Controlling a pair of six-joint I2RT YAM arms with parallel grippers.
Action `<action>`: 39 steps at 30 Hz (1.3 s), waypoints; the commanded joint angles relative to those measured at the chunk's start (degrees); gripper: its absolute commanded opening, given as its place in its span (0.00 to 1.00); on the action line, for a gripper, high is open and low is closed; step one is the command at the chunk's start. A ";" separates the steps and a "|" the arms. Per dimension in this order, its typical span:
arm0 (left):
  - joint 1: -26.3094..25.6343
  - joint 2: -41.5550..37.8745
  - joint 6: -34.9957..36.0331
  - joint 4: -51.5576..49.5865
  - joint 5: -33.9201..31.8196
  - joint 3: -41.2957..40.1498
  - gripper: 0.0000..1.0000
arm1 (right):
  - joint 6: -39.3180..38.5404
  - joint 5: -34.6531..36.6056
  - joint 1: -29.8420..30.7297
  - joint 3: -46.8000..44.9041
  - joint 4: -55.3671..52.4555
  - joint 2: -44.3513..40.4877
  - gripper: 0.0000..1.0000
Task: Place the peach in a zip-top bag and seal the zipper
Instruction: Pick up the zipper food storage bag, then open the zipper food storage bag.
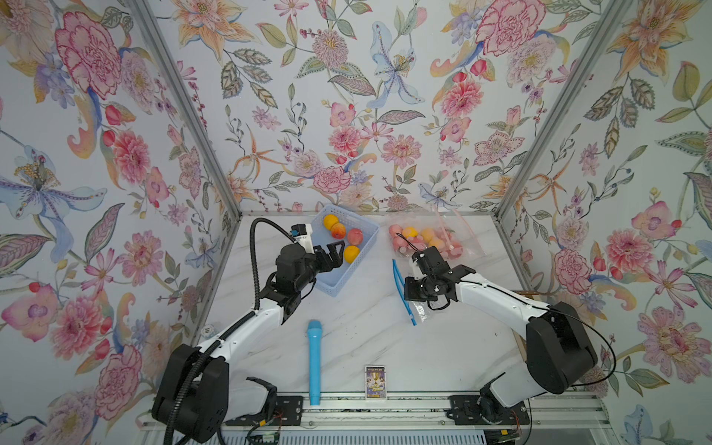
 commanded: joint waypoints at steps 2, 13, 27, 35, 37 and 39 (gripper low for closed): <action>-4.94 1.88 -0.98 -1.39 -4.38 0.08 0.88 | -0.78 -5.71 2.09 1.69 5.31 -1.52 0.00; -12.13 10.18 -2.11 -1.28 -3.38 1.89 0.80 | -0.53 -5.34 5.15 6.09 7.90 -1.28 0.00; -12.80 17.09 -4.90 1.68 0.03 4.31 0.44 | -0.53 -0.78 7.92 8.64 5.93 -1.31 0.00; -12.99 16.23 -4.95 -0.60 1.07 5.03 0.00 | 4.56 23.79 9.56 13.38 -7.49 0.50 0.00; -13.14 16.20 -5.02 -1.78 1.62 5.53 0.00 | 5.09 26.34 10.28 13.66 -7.85 1.28 0.03; -13.19 16.20 -5.82 -2.09 2.32 5.63 0.00 | 5.46 27.14 11.20 14.50 -7.83 2.59 0.08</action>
